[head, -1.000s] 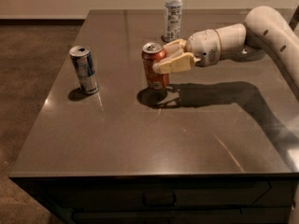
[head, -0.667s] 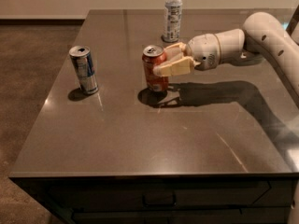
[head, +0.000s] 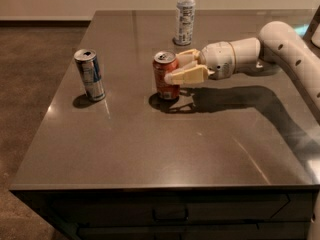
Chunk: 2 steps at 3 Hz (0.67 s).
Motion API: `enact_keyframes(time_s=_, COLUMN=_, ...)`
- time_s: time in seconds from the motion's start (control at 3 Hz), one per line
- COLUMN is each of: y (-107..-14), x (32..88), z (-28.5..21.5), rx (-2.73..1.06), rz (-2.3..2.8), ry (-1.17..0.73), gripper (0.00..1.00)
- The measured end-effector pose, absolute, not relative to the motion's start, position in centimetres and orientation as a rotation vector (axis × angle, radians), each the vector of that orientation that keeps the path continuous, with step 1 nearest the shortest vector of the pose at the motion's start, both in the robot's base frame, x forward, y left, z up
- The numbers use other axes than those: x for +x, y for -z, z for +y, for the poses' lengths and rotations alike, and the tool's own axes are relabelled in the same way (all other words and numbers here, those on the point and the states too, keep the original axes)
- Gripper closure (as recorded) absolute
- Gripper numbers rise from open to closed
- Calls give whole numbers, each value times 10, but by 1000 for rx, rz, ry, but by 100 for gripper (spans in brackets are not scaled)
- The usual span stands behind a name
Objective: Place coke can upright
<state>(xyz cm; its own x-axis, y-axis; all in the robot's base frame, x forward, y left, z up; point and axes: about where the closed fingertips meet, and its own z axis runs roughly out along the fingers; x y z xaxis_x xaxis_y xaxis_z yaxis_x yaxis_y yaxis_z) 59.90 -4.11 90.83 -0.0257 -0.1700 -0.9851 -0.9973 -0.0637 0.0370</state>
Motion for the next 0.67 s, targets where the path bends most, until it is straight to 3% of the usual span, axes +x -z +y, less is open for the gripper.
enact_keyframes(time_s=0.33, y=-909, x=599, z=-38, rx=-1373, rz=1324, ry=-1200, gripper=0)
enact_keyframes(time_s=0.67, y=-909, x=599, z=-38, rx=-1373, rz=1324, ry=-1200, gripper=0)
